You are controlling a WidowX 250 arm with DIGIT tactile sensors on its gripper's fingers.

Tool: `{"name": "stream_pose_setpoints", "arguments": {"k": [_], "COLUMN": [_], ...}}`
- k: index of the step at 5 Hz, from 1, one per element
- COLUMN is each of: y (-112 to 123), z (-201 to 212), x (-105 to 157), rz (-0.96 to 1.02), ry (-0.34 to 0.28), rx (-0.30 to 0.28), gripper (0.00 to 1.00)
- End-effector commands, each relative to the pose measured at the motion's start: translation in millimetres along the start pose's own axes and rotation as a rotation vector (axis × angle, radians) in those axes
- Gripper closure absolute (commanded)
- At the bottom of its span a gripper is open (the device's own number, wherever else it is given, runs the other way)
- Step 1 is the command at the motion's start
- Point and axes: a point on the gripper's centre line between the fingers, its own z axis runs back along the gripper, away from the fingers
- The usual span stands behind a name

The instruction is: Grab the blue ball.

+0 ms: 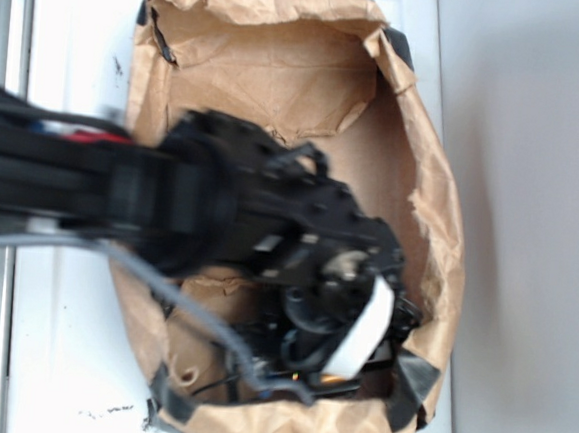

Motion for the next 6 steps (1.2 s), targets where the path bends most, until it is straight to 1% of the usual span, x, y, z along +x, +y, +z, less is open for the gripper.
{"name": "stream_pose_setpoints", "arguments": {"k": [1, 2, 3, 4, 5, 6], "y": [0.6, -12.5, -20.7, -16.9, -8.6, 2.9], "z": [74.3, 85.8, 96.7, 114.2, 141.8, 149.7], "x": [2.4, -9.7, -23.9, -36.8, -43.9, -39.5], "rz": [0.283, 0.527, 0.787, 1.051, 1.307, 1.367], "ry": [0.318, 0.467, 0.467, 0.410, 0.320, 0.295], "rx": [0.191, 0.148, 0.155, 0.162, 0.191, 0.186], "gripper": [1.00, 1.00, 1.00, 1.00, 1.00, 1.00]}}
